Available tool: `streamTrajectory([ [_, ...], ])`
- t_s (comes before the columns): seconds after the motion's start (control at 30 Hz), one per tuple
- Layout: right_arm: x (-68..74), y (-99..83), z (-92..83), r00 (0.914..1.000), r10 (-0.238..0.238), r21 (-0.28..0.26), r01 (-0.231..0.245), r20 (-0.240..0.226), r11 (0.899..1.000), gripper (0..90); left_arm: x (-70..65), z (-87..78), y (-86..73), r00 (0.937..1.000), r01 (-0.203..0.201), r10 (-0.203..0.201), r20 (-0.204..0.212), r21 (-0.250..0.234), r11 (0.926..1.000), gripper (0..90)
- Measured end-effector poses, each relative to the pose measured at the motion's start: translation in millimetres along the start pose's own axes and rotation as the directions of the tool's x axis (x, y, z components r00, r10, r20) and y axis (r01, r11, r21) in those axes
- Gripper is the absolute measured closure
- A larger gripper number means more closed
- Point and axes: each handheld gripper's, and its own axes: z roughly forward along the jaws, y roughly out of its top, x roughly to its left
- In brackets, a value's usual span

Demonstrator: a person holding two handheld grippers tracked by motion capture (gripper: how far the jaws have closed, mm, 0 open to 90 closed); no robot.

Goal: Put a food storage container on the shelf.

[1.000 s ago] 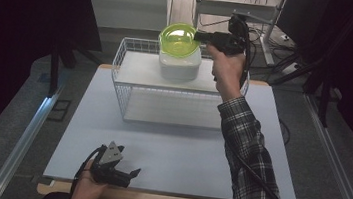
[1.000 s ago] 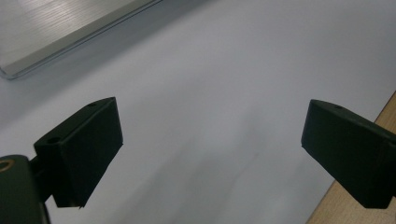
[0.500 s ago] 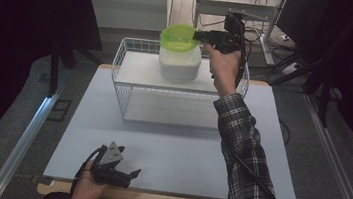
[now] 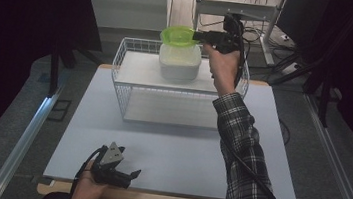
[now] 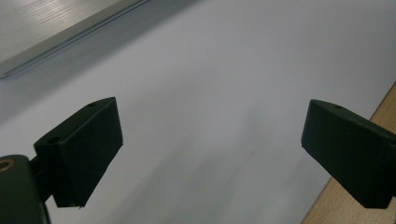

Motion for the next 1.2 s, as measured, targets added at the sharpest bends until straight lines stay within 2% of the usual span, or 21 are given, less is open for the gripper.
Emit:
streamTrajectory([
  [0.2,1.1,-0.1,-1.3,0.9997,-0.024,-0.009,0.024,-0.002,1.0,52.3,-0.4,0.2,0.1,1.0,-0.002,0.002,0.0,0.001,1.0,4.9],
  [0.3,0.7,-0.7,-1.8,0.9987,-0.047,-0.009,0.046,-0.019,0.999,42.9,-0.3,0.3,0.0,1.0,-0.001,0.001,0.0,0.002,1.0,4.9],
  [0.4,0.0,-2.4,-1.7,0.9962,-0.081,0.002,0.081,-0.032,0.997,34.8,-0.4,0.4,0.1,1.0,-0.001,0.001,0.0,0.001,1.0,4.9],
  [0.5,0.1,-5.9,-4.1,0.9925,-0.118,0.01,0.118,-0.032,0.993,30.5,-0.5,0.5,0.0,1.0,-0.003,0.003,-0.001,0.003,1.0,4.9],
  [0.6,2.2,-12.1,-7.9,0.984,-0.177,0.008,0.177,-0.024,0.984,26.2,-0.6,0.5,0.1,1.0,-0.001,0.001,-0.001,0.004,1.0,4.9],
  [0.7,2.6,-18.8,-12.9,0.9793,-0.198,-0.002,0.198,-0.042,0.98,23.8,-0.8,0.9,0.0,1.0,-0.002,0.002,-0.003,0.004,1.0,4.9],
  [0.87,4.1,-29.9,-21.7,0.9643,-0.262,-0.003,0.262,-0.037,0.965,19.8,-0.9,1.0,0.0,1.0,-0.004,0.004,-0.004,0.006,1.0,4.9],
  [1.2,-2.8,-51.0,-38.0,0.9503,-0.308,-0.002,0.308,-0.044,0.951,16.0,-1.4,1.4,0.0,1.0,-0.005,0.005,-0.003,0.005,1.0,4.9],
])
